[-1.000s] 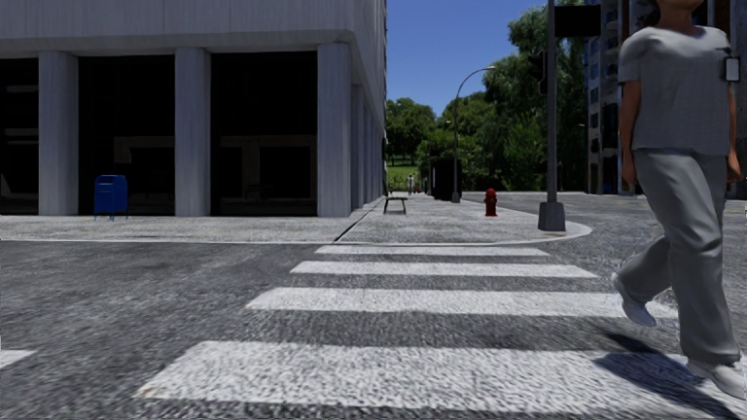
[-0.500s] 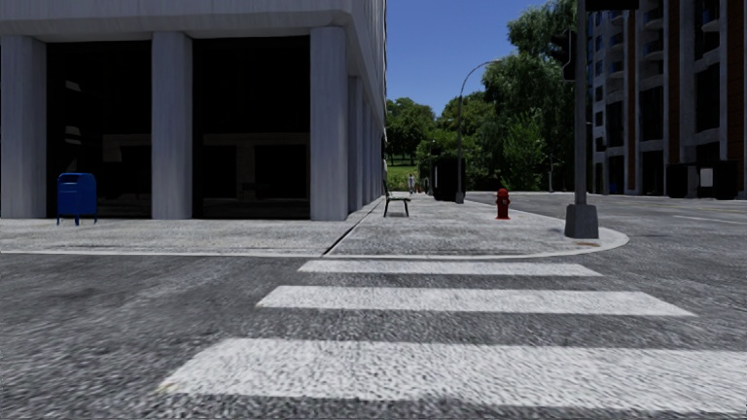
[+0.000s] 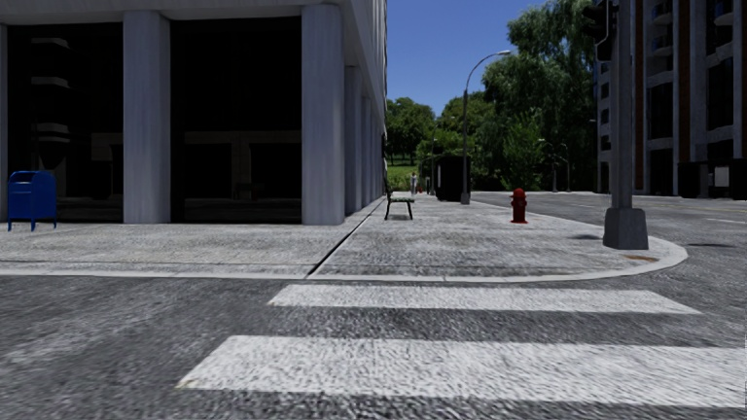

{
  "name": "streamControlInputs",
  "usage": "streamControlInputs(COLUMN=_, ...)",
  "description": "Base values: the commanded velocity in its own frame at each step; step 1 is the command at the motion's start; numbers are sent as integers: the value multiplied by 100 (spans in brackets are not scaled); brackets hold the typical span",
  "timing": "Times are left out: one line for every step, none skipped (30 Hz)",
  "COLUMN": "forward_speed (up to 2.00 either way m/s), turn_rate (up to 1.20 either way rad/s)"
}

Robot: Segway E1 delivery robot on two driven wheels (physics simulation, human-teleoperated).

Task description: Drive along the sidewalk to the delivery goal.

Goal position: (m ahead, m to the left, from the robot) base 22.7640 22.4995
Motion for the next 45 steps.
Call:
streamControlInputs(forward_speed=200, turn_rate=0)
streamControlInputs(forward_speed=200, turn_rate=0)
streamControlInputs(forward_speed=200, turn_rate=0)
streamControlInputs(forward_speed=200, turn_rate=0)
streamControlInputs(forward_speed=200, turn_rate=0)
streamControlInputs(forward_speed=200, turn_rate=0)
streamControlInputs(forward_speed=200, turn_rate=0)
streamControlInputs(forward_speed=200, turn_rate=0)
streamControlInputs(forward_speed=200, turn_rate=0)
streamControlInputs(forward_speed=200, turn_rate=0)
streamControlInputs(forward_speed=200, turn_rate=0)
streamControlInputs(forward_speed=200, turn_rate=0)
streamControlInputs(forward_speed=200, turn_rate=0)
streamControlInputs(forward_speed=200, turn_rate=0)
streamControlInputs(forward_speed=200, turn_rate=0)
streamControlInputs(forward_speed=200, turn_rate=0)
streamControlInputs(forward_speed=200, turn_rate=0)
streamControlInputs(forward_speed=200, turn_rate=0)
streamControlInputs(forward_speed=200, turn_rate=0)
streamControlInputs(forward_speed=200, turn_rate=0)
streamControlInputs(forward_speed=200, turn_rate=0)
streamControlInputs(forward_speed=200, turn_rate=0)
streamControlInputs(forward_speed=200, turn_rate=0)
streamControlInputs(forward_speed=200, turn_rate=0)
streamControlInputs(forward_speed=200, turn_rate=0)
streamControlInputs(forward_speed=200, turn_rate=0)
streamControlInputs(forward_speed=200, turn_rate=0)
streamControlInputs(forward_speed=200, turn_rate=0)
streamControlInputs(forward_speed=200, turn_rate=0)
streamControlInputs(forward_speed=200, turn_rate=11)
streamControlInputs(forward_speed=200, turn_rate=22)
streamControlInputs(forward_speed=200, turn_rate=22)
streamControlInputs(forward_speed=197, turn_rate=26)
streamControlInputs(forward_speed=161, turn_rate=39)
streamControlInputs(forward_speed=158, turn_rate=40)
streamControlInputs(forward_speed=149, turn_rate=45)
streamControlInputs(forward_speed=143, turn_rate=46)
streamControlInputs(forward_speed=143, turn_rate=46)
streamControlInputs(forward_speed=140, turn_rate=47)
streamControlInputs(forward_speed=139, turn_rate=47)
streamControlInputs(forward_speed=137, turn_rate=51)
streamControlInputs(forward_speed=136, turn_rate=52)
streamControlInputs(forward_speed=136, turn_rate=52)
streamControlInputs(forward_speed=135, turn_rate=55)
streamControlInputs(forward_speed=134, turn_rate=56)
